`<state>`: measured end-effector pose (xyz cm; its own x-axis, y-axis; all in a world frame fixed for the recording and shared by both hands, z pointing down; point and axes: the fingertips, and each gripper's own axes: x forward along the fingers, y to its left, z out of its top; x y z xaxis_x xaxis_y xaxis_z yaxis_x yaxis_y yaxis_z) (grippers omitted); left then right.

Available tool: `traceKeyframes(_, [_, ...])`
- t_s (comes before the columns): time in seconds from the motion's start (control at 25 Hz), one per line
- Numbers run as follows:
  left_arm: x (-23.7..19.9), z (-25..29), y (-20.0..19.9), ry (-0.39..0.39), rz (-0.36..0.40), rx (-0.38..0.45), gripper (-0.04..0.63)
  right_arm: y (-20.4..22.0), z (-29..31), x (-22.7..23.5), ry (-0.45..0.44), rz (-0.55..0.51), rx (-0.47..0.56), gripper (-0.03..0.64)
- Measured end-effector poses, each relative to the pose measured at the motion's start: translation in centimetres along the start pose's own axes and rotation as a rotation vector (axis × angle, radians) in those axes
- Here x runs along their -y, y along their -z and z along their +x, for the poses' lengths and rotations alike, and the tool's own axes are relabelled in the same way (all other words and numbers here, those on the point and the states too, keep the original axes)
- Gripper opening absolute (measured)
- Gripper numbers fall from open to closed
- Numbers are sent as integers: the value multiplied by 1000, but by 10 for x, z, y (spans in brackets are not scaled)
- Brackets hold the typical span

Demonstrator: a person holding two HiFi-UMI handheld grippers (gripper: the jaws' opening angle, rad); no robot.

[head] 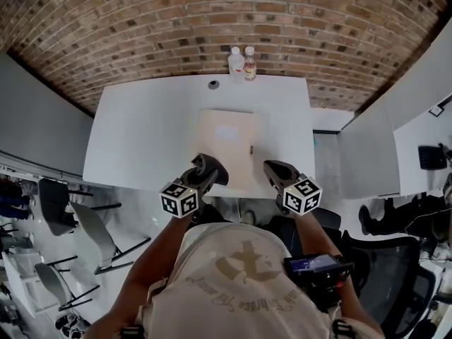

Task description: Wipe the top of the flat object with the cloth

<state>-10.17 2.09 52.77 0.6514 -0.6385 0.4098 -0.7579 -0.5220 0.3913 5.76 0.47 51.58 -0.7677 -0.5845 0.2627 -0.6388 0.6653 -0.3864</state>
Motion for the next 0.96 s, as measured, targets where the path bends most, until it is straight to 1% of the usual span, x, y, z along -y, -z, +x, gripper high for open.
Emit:
traceKeyframes(0.12, [2,1,-3,0,16,10,104,2,-10,-3,15,-15,9,21])
traceKeyframes(0.32, [5,-1,-4,-6,21,19,104,7,-16,-1,28,7,21,21])
traceKeyframes(0.72, [8,-3,-1,-20,42,5,104,8,-12,0,25,8,26,21])
traceKeyframes(0.84, [12,4,-2,-18,37,3,104,8,-16,7,37,6,26,21])
traceKeyframes(0.96, [20,11,-5,-4,54,-1,104,7,-20,15,46,9,30,21])
